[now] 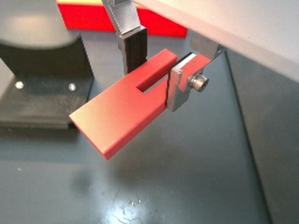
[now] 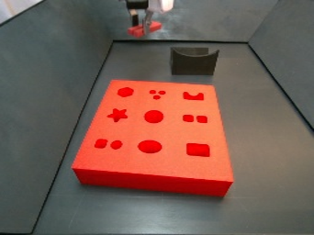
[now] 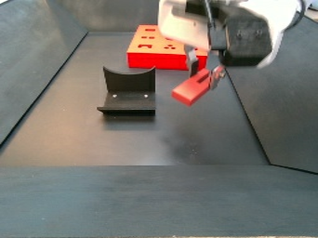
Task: Pick up the double-square object. Move up. Rotate the double-square object. Place the double-square object on the fixture. Regrasp the double-square object. Move to above the board. Insert the double-square object.
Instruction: Rotate the double-square object.
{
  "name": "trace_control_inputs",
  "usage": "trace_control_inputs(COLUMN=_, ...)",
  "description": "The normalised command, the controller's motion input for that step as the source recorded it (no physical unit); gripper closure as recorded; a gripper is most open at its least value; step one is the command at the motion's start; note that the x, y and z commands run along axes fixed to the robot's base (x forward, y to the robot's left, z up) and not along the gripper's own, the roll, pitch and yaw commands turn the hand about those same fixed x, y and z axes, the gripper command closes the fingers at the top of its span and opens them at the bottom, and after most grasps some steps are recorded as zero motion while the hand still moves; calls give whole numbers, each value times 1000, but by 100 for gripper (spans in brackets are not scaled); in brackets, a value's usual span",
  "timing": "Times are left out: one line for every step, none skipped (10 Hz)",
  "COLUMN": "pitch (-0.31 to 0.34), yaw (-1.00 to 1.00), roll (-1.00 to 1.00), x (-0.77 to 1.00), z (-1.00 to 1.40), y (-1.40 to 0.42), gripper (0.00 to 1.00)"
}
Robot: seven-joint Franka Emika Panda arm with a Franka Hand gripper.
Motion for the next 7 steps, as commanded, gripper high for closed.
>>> trace_control_inputs(pitch=0, yaw=-1000, roll=0, x=0, z=0, y=0, gripper=100)
trace_control_inputs(pitch=-2, yaw=-1000, roll=-2, x=13, z=-79, y=12, gripper=100)
trace_control_inputs(pitch=-4, yaw=-1000, roll=-8, x=20, z=-62, y=27, gripper=100)
trace_control_inputs(pitch=-4, yaw=-1000, roll=-8, x=20, z=-55, y=26, gripper=100)
trace_control_inputs(pitch=-4, yaw=-1000, roll=-9, x=18, z=-53, y=24, gripper=100)
trace_control_inputs(pitch=-3, yaw=-1000, roll=-9, x=15, z=-50, y=22, gripper=100)
trace_control_inputs(pitch=-3, yaw=-1000, roll=-9, x=14, z=-47, y=21, gripper=100)
